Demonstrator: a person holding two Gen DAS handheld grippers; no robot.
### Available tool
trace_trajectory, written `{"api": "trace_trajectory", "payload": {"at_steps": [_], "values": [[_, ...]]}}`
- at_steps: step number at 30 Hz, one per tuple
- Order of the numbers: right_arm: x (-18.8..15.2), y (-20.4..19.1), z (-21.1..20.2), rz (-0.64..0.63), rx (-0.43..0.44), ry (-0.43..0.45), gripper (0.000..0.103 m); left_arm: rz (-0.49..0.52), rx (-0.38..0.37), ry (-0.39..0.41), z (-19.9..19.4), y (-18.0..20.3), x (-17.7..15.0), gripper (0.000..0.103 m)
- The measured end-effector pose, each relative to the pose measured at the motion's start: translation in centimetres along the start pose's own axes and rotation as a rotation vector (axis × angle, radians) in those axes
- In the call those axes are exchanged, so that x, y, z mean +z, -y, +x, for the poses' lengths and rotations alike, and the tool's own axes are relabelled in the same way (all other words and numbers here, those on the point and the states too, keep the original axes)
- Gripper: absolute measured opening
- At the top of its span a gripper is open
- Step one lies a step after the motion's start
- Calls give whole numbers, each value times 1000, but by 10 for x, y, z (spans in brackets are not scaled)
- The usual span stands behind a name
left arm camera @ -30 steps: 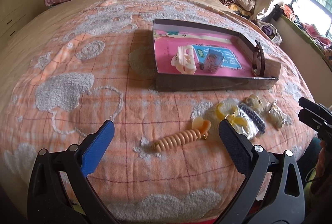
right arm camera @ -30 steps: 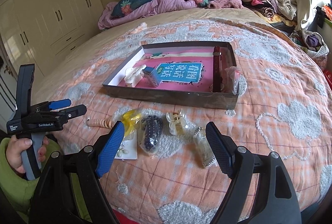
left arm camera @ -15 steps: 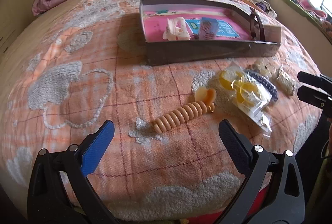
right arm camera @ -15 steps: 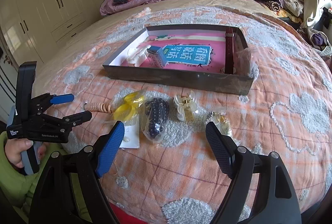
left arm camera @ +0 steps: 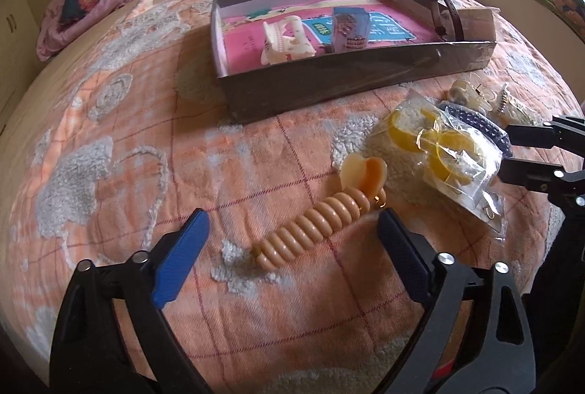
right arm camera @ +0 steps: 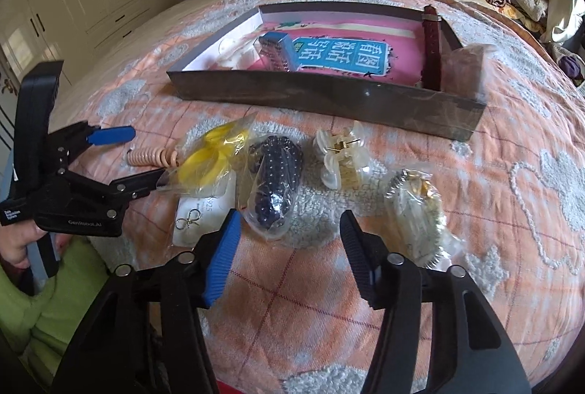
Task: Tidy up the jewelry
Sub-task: 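Grasp orange spiral hair tie with left gripper while right gripper grasps dark-bead bag, then lift spiral hair tie toward box while right gripper lifts dark-bead bag toward it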
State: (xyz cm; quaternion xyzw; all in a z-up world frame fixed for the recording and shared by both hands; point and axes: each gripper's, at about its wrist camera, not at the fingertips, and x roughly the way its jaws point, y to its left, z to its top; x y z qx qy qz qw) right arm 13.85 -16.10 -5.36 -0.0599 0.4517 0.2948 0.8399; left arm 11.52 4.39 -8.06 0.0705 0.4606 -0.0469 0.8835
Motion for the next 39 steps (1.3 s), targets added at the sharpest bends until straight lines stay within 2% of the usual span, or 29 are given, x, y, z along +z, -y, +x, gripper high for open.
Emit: {"api": "trace_trajectory", "payload": {"at_steps": [4,10,12,14,17,20,22,30,39], "values": [[4,-8,13,-37,-8,-9,48,27,-23,8,5,6,4,70],[12,-13,29,-66,-23,-10,43,37,-58,21,7,9,5,47],[15,-14,33,-68,-21,-8,40,37,-70,25,5,10,4,32],[17,-13,35,-63,-10,-5,35,37,-73,28,3,12,3,24],[19,-13,35,-63,-5,4,31,25,-88,37,-1,13,2,21],[18,-12,31,-50,7,17,29,-3,-103,54,-9,11,1,13],[18,-9,24,-35,18,28,29,-36,-140,71,-16,8,2,12],[18,1,-5,6,40,86,28,-99,-163,122,-37,0,11,12],[27,9,-34,28,48,158,28,-159,-148,163,-48,-17,30,12]]}}
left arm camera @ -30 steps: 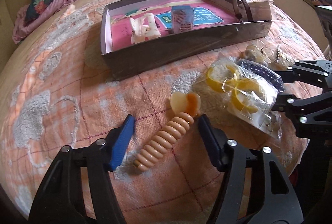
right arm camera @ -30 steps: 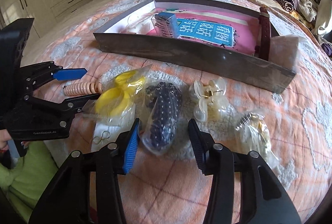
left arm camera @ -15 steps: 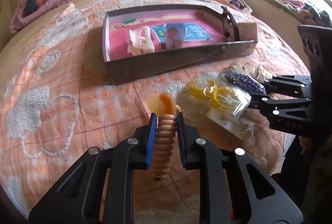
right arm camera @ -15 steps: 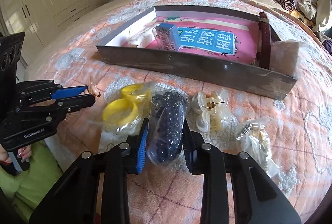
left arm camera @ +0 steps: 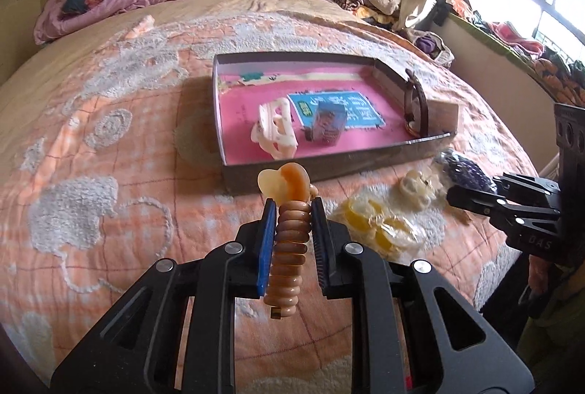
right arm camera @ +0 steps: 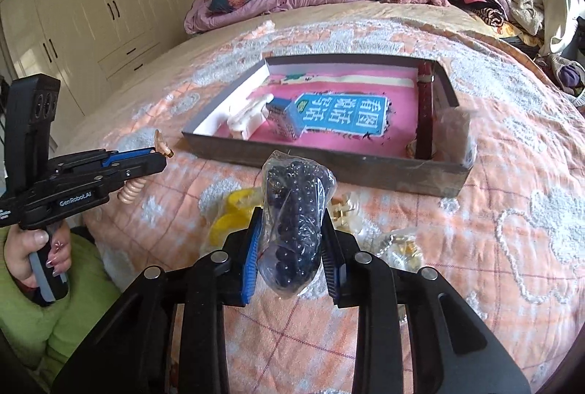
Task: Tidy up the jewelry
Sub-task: 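Lift spiral hair tie toward box while right gripper lifts dark-bead bag toward it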
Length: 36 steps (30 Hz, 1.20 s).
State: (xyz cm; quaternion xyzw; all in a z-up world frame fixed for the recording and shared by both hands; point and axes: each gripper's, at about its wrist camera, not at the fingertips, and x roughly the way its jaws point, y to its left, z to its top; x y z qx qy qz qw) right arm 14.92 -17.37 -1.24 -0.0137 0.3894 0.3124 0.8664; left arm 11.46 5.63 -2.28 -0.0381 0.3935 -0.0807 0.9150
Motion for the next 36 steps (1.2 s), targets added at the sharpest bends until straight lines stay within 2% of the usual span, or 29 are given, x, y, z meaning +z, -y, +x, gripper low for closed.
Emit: {"api": "trace_trajectory", "payload": {"at_steps": [20,36], "values": [[42,21,-24,27,-34,121,28,-26,12,59,11,1,51,12],[67,40,-14,66,-68,145,28,-26,6,24,46,8,69,12]]}}
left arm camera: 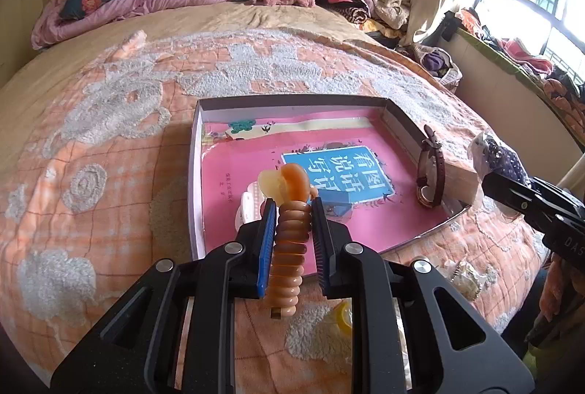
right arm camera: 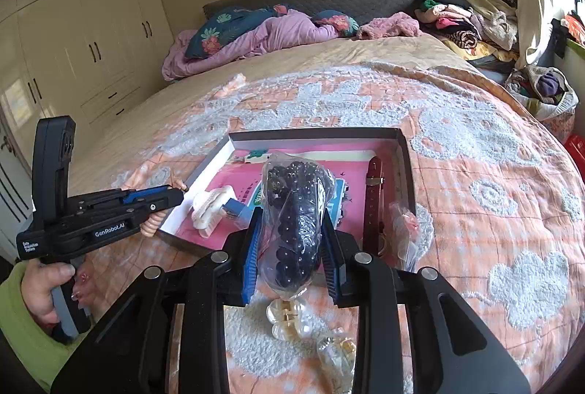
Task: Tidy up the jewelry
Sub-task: 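Lift spiral hair tie toward box while right gripper lifts dark-bead bag toward it, then open left gripper over grey box dropping spiral tie while right gripper releases dark-bead bag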
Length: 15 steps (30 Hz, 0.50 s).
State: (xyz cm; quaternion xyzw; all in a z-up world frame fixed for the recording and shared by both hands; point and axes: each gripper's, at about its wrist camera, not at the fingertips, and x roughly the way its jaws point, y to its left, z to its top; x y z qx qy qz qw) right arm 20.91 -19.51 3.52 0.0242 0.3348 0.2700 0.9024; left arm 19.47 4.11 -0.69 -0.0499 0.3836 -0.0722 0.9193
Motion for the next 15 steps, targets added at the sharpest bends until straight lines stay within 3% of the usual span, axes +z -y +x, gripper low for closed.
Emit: {"api": "trace_trajectory", "payload": {"at_steps": [15], "values": [[-1,14,38,21,-29,-61,28,22,23,-33,30,5,-1,13]]}}
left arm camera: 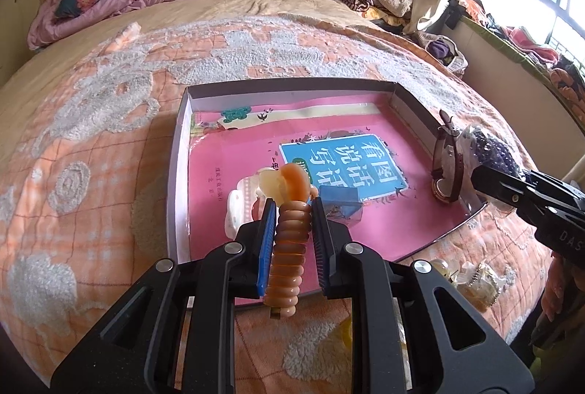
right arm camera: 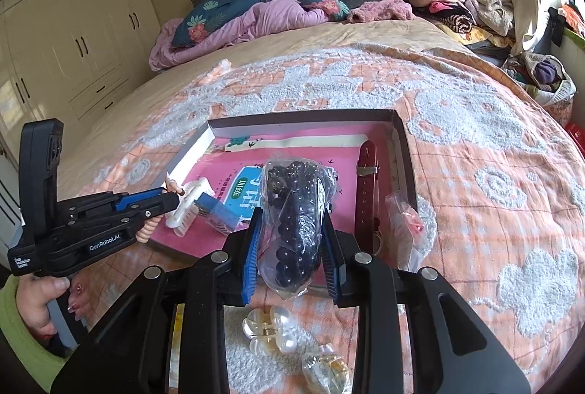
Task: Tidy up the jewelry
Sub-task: 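Open left gripper over grey box dropping spiral tie while right gripper releases dark-bead bag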
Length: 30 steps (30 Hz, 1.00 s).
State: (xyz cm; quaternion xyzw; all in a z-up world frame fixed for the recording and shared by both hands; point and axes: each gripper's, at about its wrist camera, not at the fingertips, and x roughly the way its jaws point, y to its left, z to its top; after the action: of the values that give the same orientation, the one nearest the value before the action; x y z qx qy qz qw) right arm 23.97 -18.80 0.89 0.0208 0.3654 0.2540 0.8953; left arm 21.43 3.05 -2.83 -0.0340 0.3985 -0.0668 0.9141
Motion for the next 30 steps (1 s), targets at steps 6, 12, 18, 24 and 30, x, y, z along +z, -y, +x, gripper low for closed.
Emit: {"api": "trace_trajectory", "payload": {"at_steps": [6,12,18,24,30], "values": [[-2,2,15,-2,-8,-26,28,7,3,-12,9,3,1,13],[-3,2,27,-4,-17,-45,28,19,-2,-9,12,9,3,13],[-3,0,40,-4,-16,-70,28,32,-13,-8,14,14,5,13],[-3,-1,46,-3,-9,-82,30,31,-12,-7,15,16,5,13],[-8,-1,49,6,-1,-106,32,32,-11,-7,16,16,6,13]]}}
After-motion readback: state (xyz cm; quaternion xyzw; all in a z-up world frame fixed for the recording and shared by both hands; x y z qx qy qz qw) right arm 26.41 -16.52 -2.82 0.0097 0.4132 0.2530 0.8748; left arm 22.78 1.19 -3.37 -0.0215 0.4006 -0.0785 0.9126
